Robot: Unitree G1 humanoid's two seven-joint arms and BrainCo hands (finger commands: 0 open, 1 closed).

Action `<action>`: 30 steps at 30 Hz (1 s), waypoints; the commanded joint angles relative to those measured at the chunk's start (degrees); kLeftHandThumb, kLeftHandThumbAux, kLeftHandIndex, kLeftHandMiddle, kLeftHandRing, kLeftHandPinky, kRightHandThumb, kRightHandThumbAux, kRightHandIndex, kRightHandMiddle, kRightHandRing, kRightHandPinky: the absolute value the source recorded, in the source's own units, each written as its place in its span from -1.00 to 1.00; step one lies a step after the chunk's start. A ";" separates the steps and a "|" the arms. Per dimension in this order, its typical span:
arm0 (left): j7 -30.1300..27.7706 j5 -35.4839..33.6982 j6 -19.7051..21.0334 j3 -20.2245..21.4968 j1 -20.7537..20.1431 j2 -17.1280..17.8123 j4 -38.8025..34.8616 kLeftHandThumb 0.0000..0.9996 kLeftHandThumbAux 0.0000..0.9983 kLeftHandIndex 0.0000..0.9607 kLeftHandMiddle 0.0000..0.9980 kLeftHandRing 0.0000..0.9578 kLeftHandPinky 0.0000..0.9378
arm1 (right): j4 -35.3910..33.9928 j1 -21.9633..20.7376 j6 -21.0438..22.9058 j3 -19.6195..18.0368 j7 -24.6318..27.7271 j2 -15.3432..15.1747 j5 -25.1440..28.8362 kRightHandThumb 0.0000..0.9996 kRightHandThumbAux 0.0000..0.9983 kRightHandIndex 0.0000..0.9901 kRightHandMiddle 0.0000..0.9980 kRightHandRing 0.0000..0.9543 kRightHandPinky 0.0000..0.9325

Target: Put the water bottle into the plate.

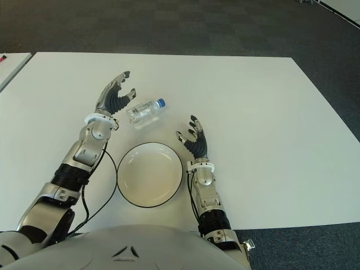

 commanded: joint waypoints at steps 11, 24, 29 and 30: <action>-5.29 1.16 1.84 -2.14 -0.40 2.69 0.40 0.14 -0.06 -0.98 -0.80 -0.78 -0.62 | 1.69 1.43 2.90 0.43 -0.29 0.36 -0.28 -0.55 0.60 -0.83 -0.82 -0.81 -0.72; -9.80 3.20 4.01 -6.08 -6.20 3.71 9.71 0.07 -0.04 -1.00 -0.85 -0.82 -0.71 | 1.45 1.83 2.99 0.66 0.26 0.48 0.28 -0.55 0.59 -0.85 -0.83 -0.81 -0.72; -11.28 4.39 3.63 -8.25 -8.89 4.02 14.20 0.01 -0.02 -1.00 -0.87 -0.84 -0.73 | 1.31 2.06 2.93 0.75 0.37 0.53 0.39 -0.52 0.57 -0.85 -0.83 -0.81 -0.72; -11.75 4.88 3.25 -9.13 -9.88 4.07 16.00 0.00 -0.02 -1.00 -0.87 -0.84 -0.74 | 1.27 2.14 2.95 0.77 0.43 0.53 0.45 -0.52 0.57 -0.85 -0.83 -0.81 -0.72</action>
